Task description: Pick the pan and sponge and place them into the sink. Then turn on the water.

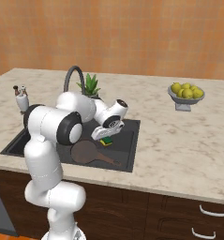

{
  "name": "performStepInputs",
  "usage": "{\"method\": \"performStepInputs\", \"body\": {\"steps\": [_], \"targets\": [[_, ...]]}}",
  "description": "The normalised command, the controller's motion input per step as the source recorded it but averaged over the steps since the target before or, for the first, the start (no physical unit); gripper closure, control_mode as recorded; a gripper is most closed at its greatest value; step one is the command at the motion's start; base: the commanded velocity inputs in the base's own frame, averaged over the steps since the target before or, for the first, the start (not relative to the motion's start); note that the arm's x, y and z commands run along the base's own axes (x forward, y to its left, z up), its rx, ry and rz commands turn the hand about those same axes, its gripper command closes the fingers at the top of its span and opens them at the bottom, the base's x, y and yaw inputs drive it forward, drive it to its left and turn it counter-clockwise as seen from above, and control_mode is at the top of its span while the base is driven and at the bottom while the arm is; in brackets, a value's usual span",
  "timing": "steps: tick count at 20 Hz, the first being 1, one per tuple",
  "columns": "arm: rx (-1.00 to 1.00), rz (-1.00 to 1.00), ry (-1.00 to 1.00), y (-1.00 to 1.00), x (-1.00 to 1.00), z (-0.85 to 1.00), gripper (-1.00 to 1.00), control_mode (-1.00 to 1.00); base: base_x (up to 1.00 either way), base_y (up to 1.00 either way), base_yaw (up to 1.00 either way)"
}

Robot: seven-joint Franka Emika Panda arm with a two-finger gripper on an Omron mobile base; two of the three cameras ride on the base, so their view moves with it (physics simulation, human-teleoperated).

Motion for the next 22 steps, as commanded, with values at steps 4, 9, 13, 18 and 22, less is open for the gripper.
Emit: {"method": "performStepInputs", "body": {"steps": [4, 9, 13, 18, 22], "targets": [[0.12, 0.01, -0.09, 0.16, 0.06, -0.35, 1.0, -1.0, 0.0, 0.0, 0.0], [0.16, 0.0, -0.18, 0.2, 0.06, -0.23, 1.0, -1.0, 0.0, 0.0, 0.0], [0.06, 0.0, -0.14, 0.32, 0.21, -0.17, 1.0, -1.0, 0.0, 0.0, 0.0], [0.01, -0.01, -0.11, 0.17, 0.26, -0.4, 1.0, -1.0, 0.0, 0.0, 0.0], [0.0, -0.01, -0.08, 0.12, 0.1, -0.31, 1.0, -1.0, 0.0, 0.0, 0.0]]}}
